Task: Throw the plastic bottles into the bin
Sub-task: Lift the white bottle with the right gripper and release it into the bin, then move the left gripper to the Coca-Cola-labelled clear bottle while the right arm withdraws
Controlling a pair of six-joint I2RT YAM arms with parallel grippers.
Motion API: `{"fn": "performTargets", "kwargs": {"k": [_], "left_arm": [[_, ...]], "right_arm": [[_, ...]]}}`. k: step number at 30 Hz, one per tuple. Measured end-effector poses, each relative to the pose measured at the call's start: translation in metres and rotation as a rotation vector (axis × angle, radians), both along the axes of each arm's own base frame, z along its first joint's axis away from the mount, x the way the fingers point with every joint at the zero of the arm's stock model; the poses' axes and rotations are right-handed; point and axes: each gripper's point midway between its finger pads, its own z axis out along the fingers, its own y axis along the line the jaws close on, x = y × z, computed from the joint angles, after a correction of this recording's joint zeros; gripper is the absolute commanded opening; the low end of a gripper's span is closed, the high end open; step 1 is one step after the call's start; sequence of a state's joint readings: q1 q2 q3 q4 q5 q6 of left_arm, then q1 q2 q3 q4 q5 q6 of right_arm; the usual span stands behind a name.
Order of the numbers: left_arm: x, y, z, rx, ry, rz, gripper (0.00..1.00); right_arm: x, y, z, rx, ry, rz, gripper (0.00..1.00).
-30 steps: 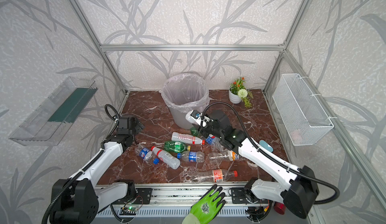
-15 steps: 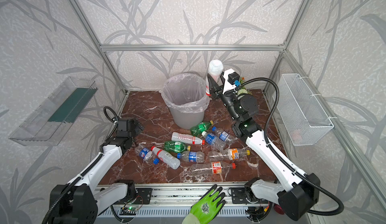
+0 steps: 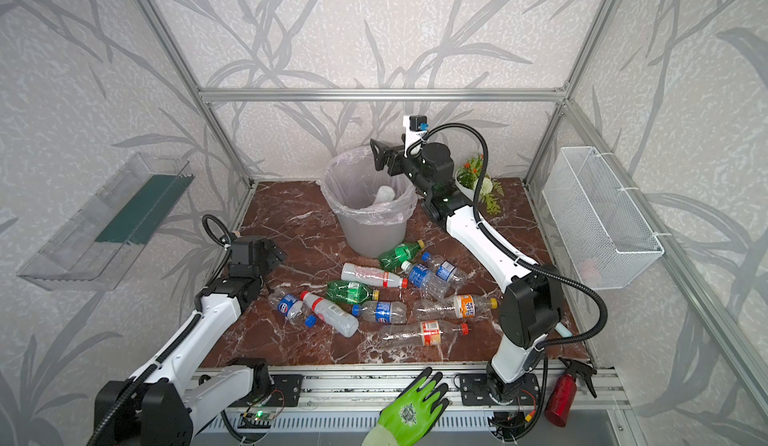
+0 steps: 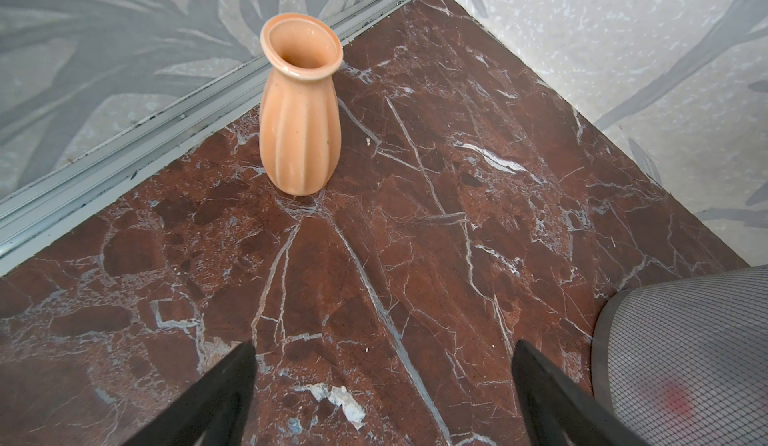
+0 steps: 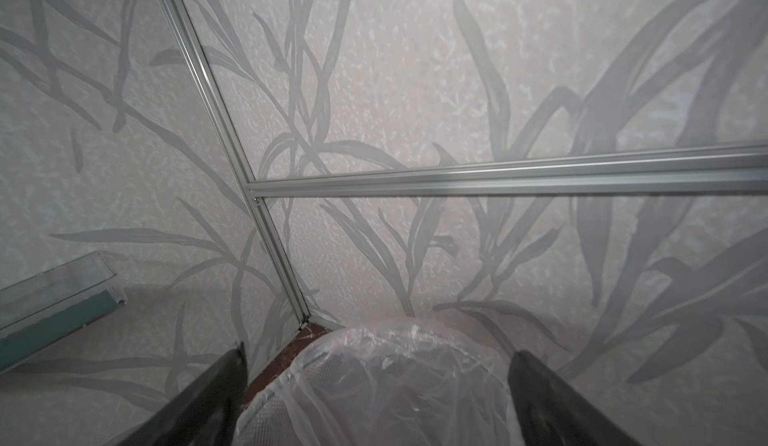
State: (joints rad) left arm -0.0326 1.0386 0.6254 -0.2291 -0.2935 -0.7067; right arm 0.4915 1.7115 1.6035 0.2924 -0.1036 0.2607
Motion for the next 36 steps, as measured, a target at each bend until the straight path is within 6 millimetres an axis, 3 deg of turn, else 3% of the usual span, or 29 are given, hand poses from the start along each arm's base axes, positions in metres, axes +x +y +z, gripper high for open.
{"fn": "performTargets", "kwargs": {"k": [4, 9, 12, 15, 20, 23, 26, 30, 36], "left_arm": [[-0.003, 0.0, -0.001, 0.003, 0.011, -0.003, 0.96], [-0.004, -0.006, 0.012, 0.022, -0.022, -0.049, 0.95], [-0.003, -0.018, 0.025, 0.048, -0.06, -0.115, 0.96], [0.0, -0.037, 0.035, 0.085, -0.079, -0.205, 0.95], [0.002, -0.097, 0.049, 0.16, -0.113, -0.436, 0.95], [-0.002, -0.138, 0.057, 0.204, -0.139, -0.585, 0.95], [-0.01, -0.181, 0.065, 0.266, -0.156, -0.739, 0.95], [-0.023, -0.239, 0.075, 0.353, -0.179, -0.959, 0.95], [-0.047, -0.333, 0.072, 0.421, -0.161, -1.326, 0.91]], "right_arm": [[-0.017, -0.02, 0.021, -0.029, -0.027, -0.045, 1.0], [-0.069, -0.069, 0.071, -0.013, -0.134, -0.129, 1.0], [-0.091, -0.096, 0.068, -0.009, -0.146, -0.18, 1.0], [-0.093, -0.118, 0.03, -0.028, -0.078, -0.235, 1.0], [-0.088, -0.164, -0.091, -0.099, 0.191, -0.36, 1.0], [-0.102, -0.195, -0.143, -0.115, 0.322, -0.443, 1.0], [-0.124, -0.226, -0.161, -0.091, 0.371, -0.527, 0.99], [-0.145, -0.257, -0.164, -0.026, 0.373, -0.62, 0.99], [-0.159, -0.28, -0.195, 0.023, 0.457, -0.69, 0.99]]}}
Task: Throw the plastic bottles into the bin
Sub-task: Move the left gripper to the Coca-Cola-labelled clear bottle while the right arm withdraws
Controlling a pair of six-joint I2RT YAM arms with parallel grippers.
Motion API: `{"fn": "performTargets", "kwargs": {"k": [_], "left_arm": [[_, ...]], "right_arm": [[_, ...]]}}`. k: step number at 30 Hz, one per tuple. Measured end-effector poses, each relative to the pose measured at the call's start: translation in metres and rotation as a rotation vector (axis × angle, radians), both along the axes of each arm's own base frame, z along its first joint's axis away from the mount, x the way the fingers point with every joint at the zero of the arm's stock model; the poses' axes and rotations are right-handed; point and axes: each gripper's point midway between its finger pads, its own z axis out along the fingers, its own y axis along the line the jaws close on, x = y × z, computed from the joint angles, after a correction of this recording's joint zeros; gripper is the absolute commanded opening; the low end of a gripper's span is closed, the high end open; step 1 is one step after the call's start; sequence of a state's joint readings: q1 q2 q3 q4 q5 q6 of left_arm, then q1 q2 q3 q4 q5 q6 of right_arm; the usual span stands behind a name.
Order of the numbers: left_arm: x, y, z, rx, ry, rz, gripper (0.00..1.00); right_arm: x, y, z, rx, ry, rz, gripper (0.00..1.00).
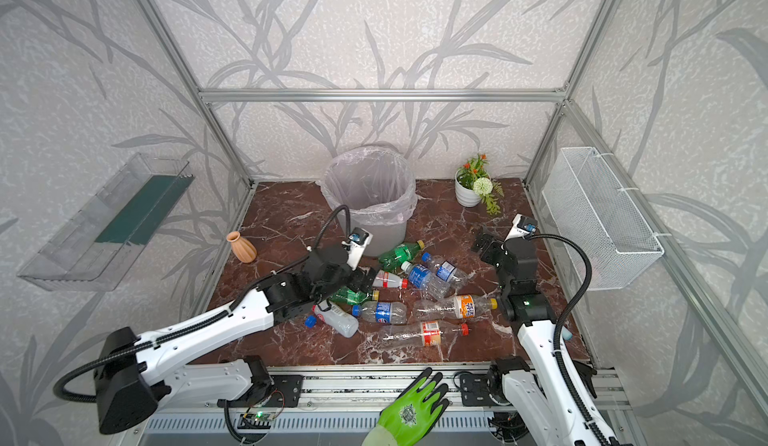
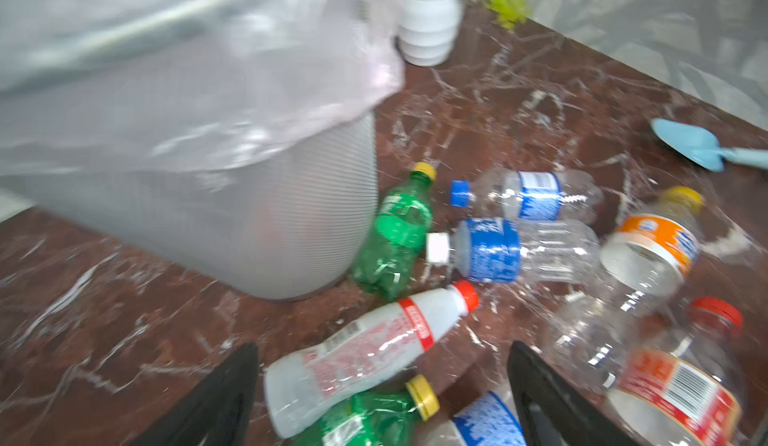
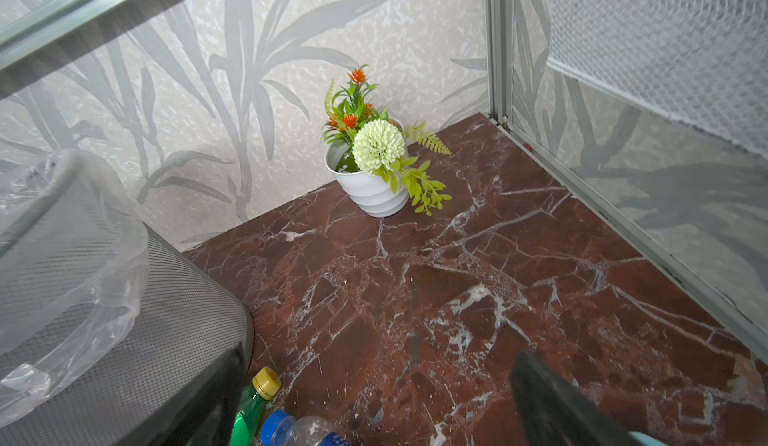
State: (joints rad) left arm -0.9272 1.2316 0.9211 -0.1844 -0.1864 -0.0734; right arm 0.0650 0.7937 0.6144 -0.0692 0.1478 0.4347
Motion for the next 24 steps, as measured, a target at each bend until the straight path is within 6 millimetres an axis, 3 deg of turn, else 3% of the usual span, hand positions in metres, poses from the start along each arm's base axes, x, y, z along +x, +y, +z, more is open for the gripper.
{"fn": "performTargets", "kwargs": {"k": [4, 8, 17, 24], "left_arm": [[-0.031, -0.057, -0.028, 0.101, 0.078, -0.251, 0.86], [-0.063, -0.085, -0.059, 0.194, 0.174, -0.443, 0.8], [-0.113, -0.116, -0.094, 0.326, 0.299, -0.711, 0.7], [-0.134, -0.122, -0.135, 0.417, 0.406, -0.784, 0.68]], "right_arm": [[-0.005, -0.01, -0.021, 0.034, 0.063, -0.038, 0.99], [-0.009, -0.018, -0.03, 0.066, 0.081, -0.074, 0.99], [-0.014, -0.023, -0.029, 0.095, 0.064, -0.098, 0.99], [-0.021, -0.025, -0.034, 0.099, 0.069, -0.1, 0.99]]}}
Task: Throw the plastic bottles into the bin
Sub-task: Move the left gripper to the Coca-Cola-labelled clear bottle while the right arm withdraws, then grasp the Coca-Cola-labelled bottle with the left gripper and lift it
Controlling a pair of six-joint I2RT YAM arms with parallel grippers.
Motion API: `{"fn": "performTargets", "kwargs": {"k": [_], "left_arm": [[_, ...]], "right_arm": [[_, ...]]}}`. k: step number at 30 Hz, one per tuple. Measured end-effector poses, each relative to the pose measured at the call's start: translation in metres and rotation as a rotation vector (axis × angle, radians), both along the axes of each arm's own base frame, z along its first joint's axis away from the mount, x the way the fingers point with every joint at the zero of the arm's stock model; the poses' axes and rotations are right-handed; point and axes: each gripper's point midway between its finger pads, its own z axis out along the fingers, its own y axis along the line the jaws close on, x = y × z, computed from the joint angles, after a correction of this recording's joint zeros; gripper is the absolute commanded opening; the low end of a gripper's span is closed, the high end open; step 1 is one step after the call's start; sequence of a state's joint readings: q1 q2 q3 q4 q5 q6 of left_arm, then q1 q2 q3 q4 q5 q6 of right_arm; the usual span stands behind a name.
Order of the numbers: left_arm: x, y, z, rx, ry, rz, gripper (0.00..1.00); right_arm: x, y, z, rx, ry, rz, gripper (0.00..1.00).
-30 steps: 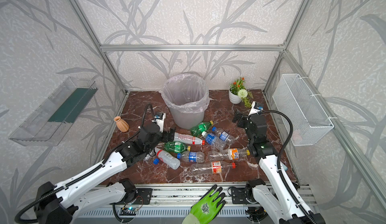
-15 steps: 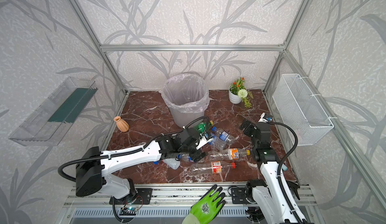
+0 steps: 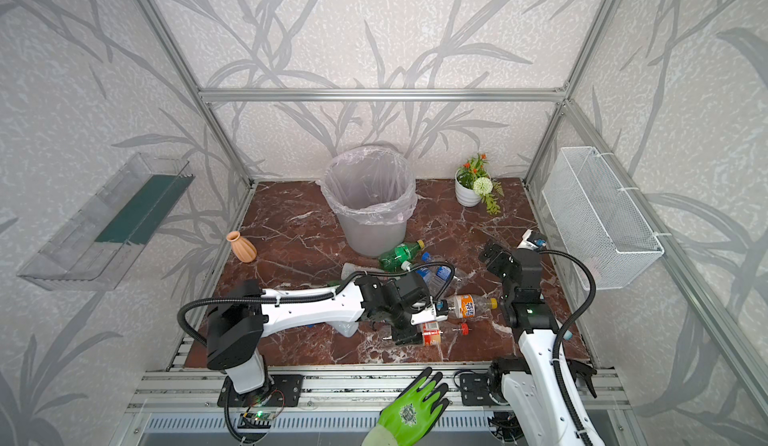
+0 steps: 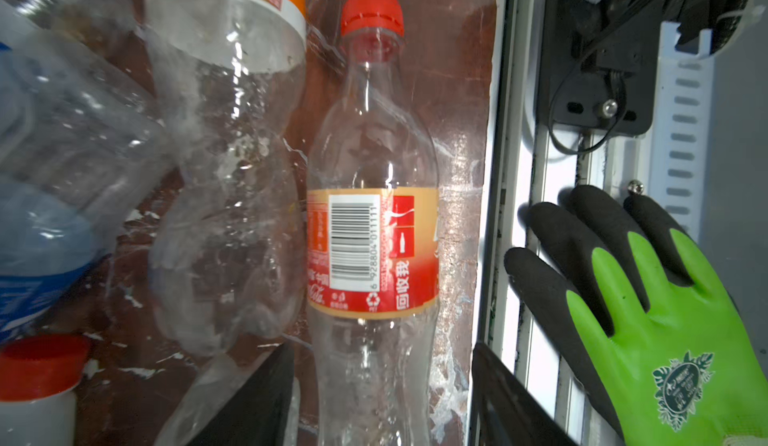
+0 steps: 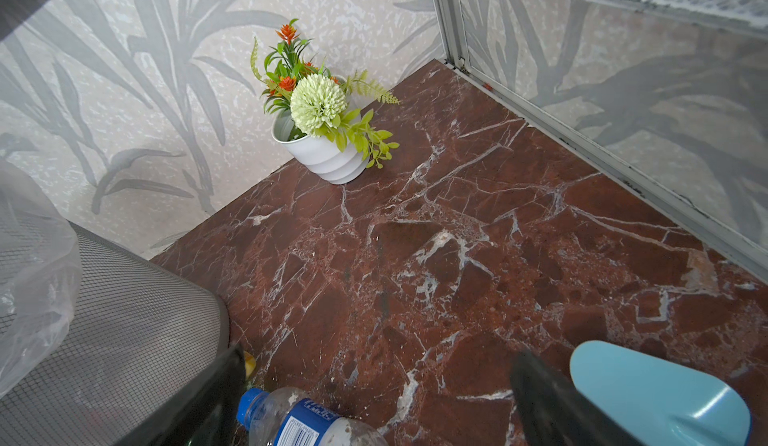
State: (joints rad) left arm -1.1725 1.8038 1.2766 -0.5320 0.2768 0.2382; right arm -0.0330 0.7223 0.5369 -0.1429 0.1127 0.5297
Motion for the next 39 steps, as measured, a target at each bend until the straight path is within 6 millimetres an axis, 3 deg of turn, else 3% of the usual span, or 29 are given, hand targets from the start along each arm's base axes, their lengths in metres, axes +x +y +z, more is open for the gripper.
{"fn": "performTargets", "kwargs": {"k": [4, 20, 22, 24, 26, 33, 35, 39], "left_arm": [[-0.005, 0.002, -0.016, 0.051, 0.012, -0.012, 0.68], [-0.007, -0.006, -0.044, 0.136, -0.026, -0.025, 0.7], [-0.007, -0.004, -0.047, 0.147, -0.026, -0.026, 0.64], [-0.006, -0.004, -0.049, 0.153, -0.024, -0.024, 0.5], [-0.006, -0.009, -0.044, 0.138, -0.026, -0.028, 0.43], [-0.01, -0.017, -0.02, 0.053, -0.012, -0.033, 0.43], [-0.012, -0.015, 0.002, 0.001, -0.021, -0.026, 0.43], [-0.003, -0.012, 0.072, -0.184, -0.069, 0.027, 0.44]], "right_arm": [[-0.004, -0.001, 0.002, 0.0, -0.012, -0.001, 0.99], [-0.007, 0.0, -0.003, 0.015, -0.008, 0.01, 0.99], [-0.007, 0.0, -0.004, 0.019, -0.006, 0.013, 0.99], [-0.007, 0.0, -0.005, 0.02, -0.003, 0.013, 0.99], [-0.007, 0.0, -0.006, 0.022, -0.003, 0.016, 0.99], [-0.005, -0.002, -0.004, 0.027, -0.011, 0.014, 0.99], [-0.005, -0.002, -0.004, 0.029, -0.013, 0.013, 0.99], [-0.004, -0.004, -0.004, 0.032, -0.013, 0.008, 0.99]]}}
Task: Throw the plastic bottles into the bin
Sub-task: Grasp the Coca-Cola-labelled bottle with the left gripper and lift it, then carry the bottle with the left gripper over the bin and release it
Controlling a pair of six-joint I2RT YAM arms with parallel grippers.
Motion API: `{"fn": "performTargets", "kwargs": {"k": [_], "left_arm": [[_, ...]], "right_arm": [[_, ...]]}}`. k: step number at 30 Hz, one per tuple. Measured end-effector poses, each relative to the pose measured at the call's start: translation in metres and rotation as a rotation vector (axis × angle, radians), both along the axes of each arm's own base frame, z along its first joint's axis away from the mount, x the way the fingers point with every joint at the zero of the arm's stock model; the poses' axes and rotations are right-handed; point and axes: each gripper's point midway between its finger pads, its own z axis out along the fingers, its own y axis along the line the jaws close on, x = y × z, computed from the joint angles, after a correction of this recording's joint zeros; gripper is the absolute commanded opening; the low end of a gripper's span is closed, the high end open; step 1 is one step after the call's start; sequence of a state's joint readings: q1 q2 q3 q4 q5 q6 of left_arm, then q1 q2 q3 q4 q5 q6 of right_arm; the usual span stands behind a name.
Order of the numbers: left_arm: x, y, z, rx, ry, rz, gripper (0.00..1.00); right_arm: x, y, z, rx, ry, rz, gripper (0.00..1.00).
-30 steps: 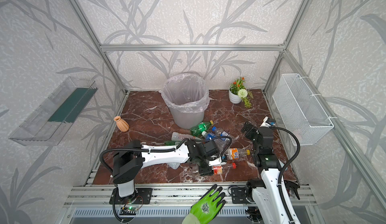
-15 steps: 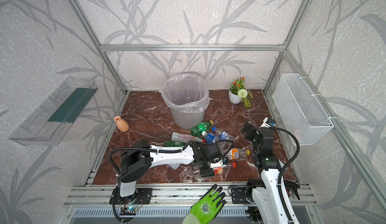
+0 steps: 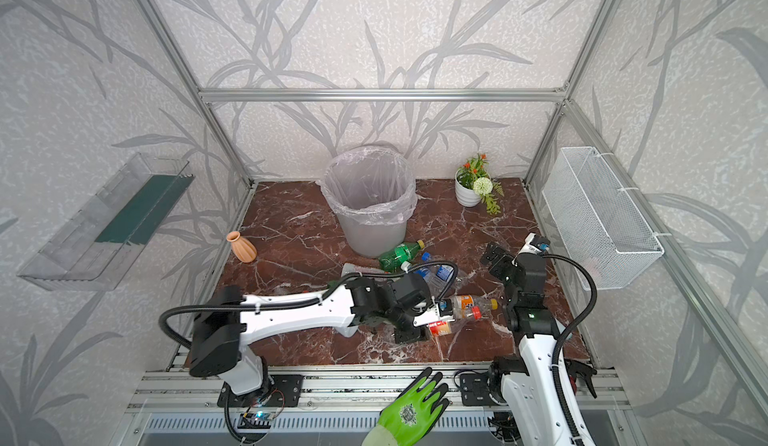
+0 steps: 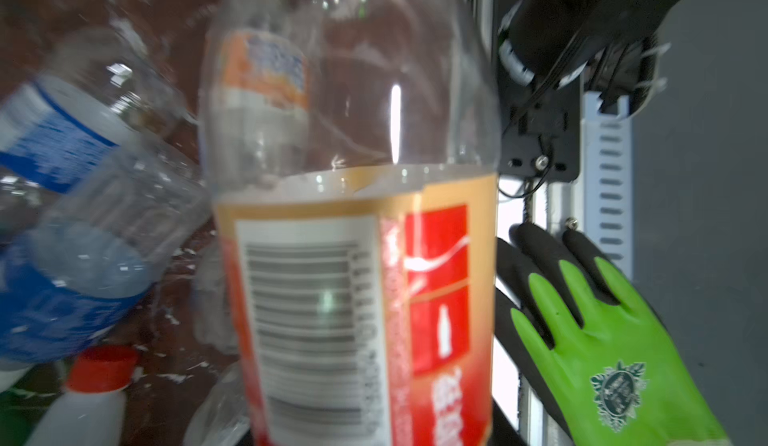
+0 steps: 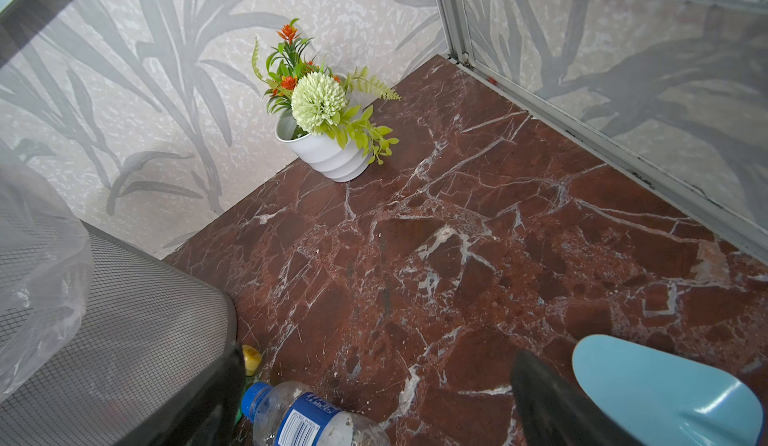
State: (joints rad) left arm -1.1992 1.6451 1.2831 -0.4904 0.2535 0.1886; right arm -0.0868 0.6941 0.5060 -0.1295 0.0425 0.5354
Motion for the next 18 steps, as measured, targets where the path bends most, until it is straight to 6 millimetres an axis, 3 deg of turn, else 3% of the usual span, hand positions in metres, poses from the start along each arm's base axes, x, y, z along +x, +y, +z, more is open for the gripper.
{"fn": "performTargets", "kwargs": {"k": [4, 9, 13, 15, 18], "left_arm": [[0.038, 0.021, 0.078, -0.211, -0.096, 0.146, 0.47], [0.106, 0.085, 0.183, -0.484, -0.36, 0.441, 0.55], [0.141, 0.136, 0.262, -0.693, -0.556, 0.623, 0.55], [0.159, 0.158, 0.293, -0.771, -0.635, 0.696, 0.55], [0.185, 0.178, 0.325, -0.837, -0.715, 0.765, 0.55]], "right_arm": [[0.002, 0.001, 0.0, 0.014, -0.014, 0.002, 0.99], [0.006, 0.005, -0.003, 0.041, -0.025, 0.017, 0.99], [0.011, 0.008, -0.004, 0.066, -0.035, 0.033, 1.0], [0.014, 0.01, -0.003, 0.077, -0.043, 0.043, 1.0], [0.016, 0.013, -0.001, 0.091, -0.054, 0.056, 1.0]]}}
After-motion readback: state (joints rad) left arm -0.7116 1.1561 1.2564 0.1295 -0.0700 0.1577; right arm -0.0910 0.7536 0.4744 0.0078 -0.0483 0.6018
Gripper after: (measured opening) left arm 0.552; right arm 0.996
